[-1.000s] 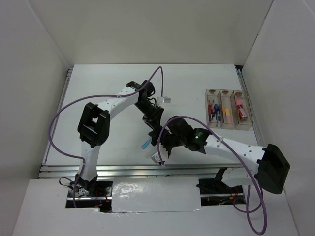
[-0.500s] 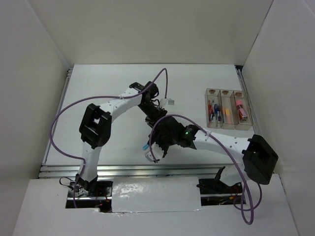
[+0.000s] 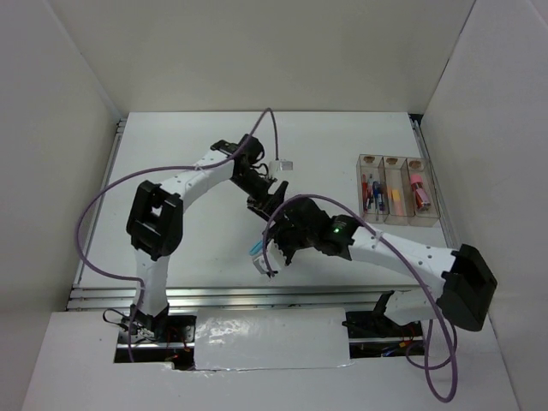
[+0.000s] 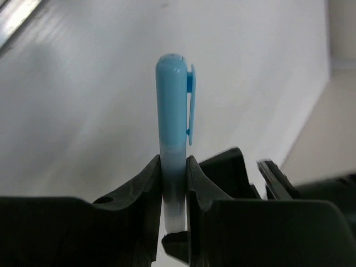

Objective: Sort the stationery into containers
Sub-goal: Pick up the stationery from the center of the board, then place the stationery in the storage box.

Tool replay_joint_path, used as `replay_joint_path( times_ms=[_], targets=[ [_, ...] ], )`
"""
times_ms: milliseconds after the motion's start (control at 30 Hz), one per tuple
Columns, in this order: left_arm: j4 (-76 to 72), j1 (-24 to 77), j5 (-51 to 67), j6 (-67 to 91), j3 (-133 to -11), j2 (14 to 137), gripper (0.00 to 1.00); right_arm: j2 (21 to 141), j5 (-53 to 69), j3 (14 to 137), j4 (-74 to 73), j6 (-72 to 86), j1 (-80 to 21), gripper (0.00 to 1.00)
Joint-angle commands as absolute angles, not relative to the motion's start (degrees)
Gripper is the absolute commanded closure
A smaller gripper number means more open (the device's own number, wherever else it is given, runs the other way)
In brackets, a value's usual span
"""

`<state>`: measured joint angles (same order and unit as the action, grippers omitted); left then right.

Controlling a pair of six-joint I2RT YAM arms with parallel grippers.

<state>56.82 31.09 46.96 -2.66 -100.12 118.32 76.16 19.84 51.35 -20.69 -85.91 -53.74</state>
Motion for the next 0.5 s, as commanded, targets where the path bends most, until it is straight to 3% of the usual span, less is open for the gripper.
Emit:
replay_joint_path(
  times_ms=[0, 167, 300, 467],
  targets=[
    [50.38, 24.71, 49.48, 2.78, -97.14, 108.58, 0.01, 67.34, 19.16, 53.97, -21.27, -78.50, -53.61, 1.00],
    [34.55, 12.76, 47.11, 10.37, -92.64, 98.19, 0.01, 60.47, 14.69, 54.31, -23.91, -64.90, -49.50, 1.00],
    [35.60, 6.44, 41.41, 9.41, -92.38, 94.49, 0.01, 64.05, 11.96, 60.71, -28.20, -39.38, -32.33, 1.00],
    [42.86, 0.26, 45.43, 6.44, -92.88, 97.98, 0.01, 73.29, 18.01, 69.76, -36.37, -25.24, -7.51, 1.00]
  ],
)
